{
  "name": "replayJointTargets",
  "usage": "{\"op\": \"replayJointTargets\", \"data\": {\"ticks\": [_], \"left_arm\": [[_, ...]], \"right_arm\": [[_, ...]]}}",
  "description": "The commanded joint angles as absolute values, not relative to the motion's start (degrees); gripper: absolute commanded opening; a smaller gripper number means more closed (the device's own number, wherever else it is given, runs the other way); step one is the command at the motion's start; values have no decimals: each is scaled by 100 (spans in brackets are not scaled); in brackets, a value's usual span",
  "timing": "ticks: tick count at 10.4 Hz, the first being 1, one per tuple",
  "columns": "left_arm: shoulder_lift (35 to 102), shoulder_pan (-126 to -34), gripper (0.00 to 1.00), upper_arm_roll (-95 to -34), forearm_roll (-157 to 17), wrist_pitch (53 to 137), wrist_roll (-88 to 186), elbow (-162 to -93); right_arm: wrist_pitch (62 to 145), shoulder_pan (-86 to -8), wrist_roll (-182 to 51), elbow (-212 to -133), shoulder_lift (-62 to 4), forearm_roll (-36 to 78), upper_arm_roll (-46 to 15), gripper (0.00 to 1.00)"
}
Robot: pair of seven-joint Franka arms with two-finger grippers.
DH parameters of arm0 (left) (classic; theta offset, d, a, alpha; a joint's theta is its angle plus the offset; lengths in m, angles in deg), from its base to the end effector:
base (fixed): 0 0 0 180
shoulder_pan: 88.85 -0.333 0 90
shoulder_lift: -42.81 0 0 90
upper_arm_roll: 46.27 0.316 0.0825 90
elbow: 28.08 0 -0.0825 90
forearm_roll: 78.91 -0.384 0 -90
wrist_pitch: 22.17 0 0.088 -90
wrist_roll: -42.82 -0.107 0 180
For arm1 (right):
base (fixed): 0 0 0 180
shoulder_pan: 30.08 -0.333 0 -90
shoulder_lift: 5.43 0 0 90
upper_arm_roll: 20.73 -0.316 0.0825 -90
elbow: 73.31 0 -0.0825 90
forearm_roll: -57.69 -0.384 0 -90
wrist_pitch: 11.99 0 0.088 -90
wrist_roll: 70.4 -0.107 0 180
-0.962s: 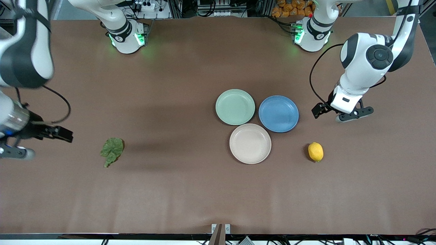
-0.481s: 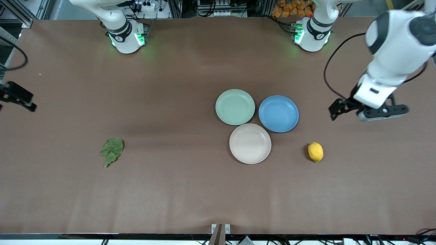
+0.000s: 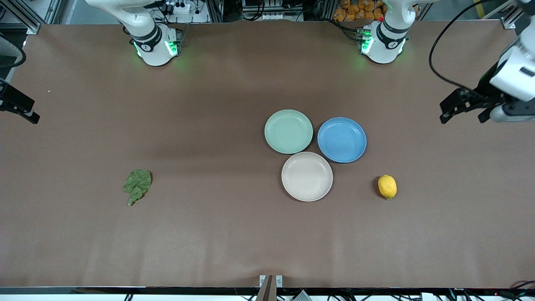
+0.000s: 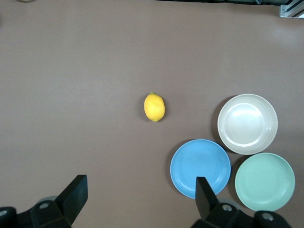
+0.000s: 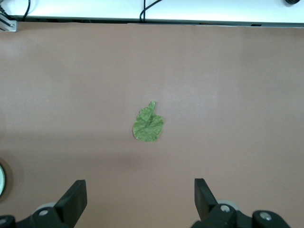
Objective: Pick lemon and lettuce from plates
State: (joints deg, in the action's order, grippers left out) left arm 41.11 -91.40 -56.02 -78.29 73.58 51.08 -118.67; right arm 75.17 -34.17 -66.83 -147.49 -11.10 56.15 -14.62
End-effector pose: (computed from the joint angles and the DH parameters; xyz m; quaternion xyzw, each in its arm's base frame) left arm 0.5510 -0.0722 0.6453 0.9982 0.0093 0.0587 0.0109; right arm 0.5773 -0.0133 0.6936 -0.9978 -0.0156 -0.0643 0.0050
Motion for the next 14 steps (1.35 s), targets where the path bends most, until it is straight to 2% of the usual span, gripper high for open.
{"op": "replayJointTargets", "data": {"ticks": [1,5,9,14], "left_arm": [[4229,-9202,100,-5646,-7680,6846,4680,-11492],[4211,-9184,100,-5690,-7723,6414,4643,-11386],[4220,-9184,100,-5647,-7724,6414,4652,-11378],[4211,-8948,100,-5594,-7995,6414,4704,-11378]], "right_arm": [[7389,-3201,-6618,-14907,-895,5567,-1695,100],[7335,-3201,-6618,-15187,-728,5549,-1695,100],[7825,-3166,-6618,-16275,-351,5567,-1589,100],[7819,-3183,-6583,-16357,-376,5567,-1536,100]]}}
